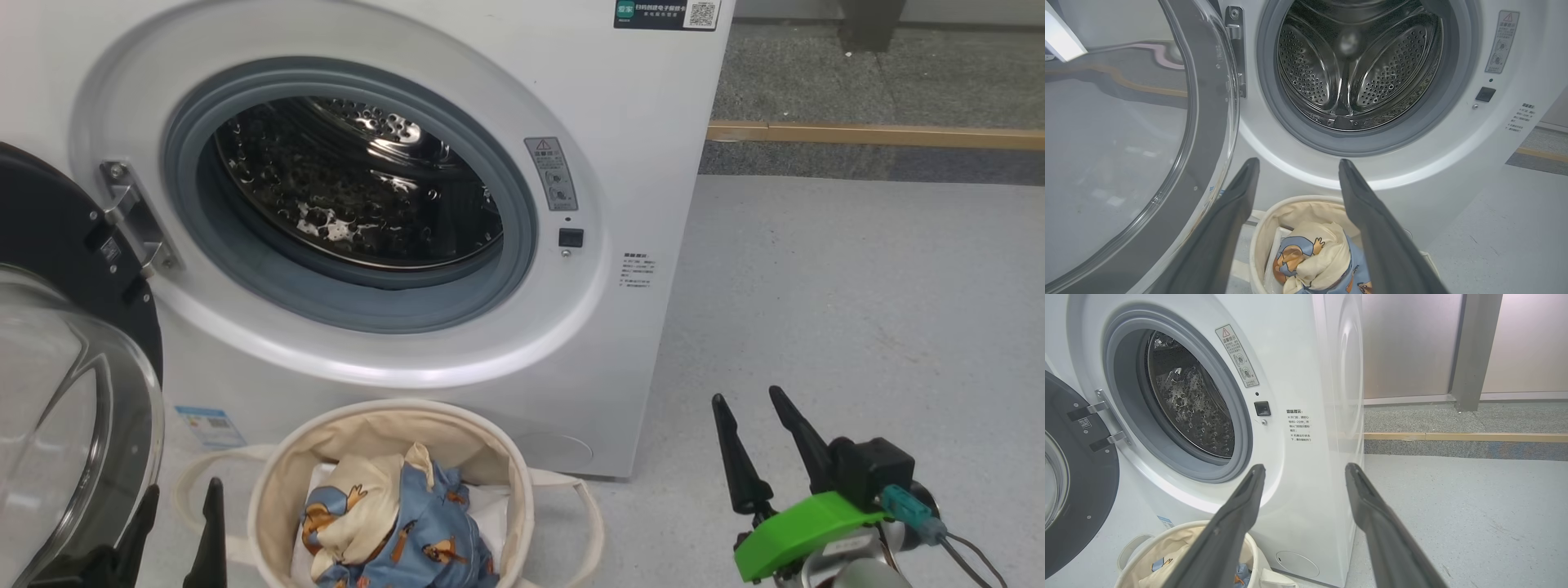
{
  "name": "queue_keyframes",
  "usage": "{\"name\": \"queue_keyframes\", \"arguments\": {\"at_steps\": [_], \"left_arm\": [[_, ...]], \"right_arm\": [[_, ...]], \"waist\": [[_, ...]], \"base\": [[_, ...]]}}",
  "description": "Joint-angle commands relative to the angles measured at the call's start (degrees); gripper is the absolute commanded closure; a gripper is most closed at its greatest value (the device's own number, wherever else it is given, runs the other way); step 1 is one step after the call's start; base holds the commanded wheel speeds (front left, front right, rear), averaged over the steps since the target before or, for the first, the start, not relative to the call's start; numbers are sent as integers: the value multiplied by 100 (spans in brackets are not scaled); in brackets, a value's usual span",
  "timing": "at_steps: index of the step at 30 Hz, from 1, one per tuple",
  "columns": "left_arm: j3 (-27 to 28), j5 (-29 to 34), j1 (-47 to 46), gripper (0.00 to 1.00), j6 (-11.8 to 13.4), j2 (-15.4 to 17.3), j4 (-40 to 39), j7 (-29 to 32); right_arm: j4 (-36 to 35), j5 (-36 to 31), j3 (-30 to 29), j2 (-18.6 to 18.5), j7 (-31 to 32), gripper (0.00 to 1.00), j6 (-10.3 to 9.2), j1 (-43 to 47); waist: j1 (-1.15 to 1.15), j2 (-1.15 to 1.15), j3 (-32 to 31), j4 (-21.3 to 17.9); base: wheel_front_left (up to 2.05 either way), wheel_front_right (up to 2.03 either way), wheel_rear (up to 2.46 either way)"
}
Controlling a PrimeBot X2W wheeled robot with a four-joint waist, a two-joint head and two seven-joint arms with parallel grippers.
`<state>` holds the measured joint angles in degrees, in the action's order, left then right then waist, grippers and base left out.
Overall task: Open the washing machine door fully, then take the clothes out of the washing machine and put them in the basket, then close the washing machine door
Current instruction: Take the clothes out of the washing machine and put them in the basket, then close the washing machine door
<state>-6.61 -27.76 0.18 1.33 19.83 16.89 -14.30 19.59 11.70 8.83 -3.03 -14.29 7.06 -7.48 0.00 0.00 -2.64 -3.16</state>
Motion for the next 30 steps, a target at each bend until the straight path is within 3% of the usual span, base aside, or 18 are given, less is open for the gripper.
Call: {"name": "queue_keyframes", "arguments": {"at_steps": [1, 20, 30], "left_arm": [[243, 17, -206, 0, 26, 182, -175, -62], [415, 56, -208, 0, 6, 139, -238, -69], [553, 98, -198, 0, 11, 55, -213, -69]], "right_arm": [[-217, 6, 108, 15, -71, 0, 43, -195], [-221, -13, 73, 15, -71, 0, 43, -186], [-221, -11, 28, 15, -71, 0, 43, -151]], "waist": [[0, 0, 2, -6], [0, 0, -19, -4], [0, 0, 18, 2]], "base": [[0, 0, 0], [-1, 2, 0], [-78, 113, -35]]}}
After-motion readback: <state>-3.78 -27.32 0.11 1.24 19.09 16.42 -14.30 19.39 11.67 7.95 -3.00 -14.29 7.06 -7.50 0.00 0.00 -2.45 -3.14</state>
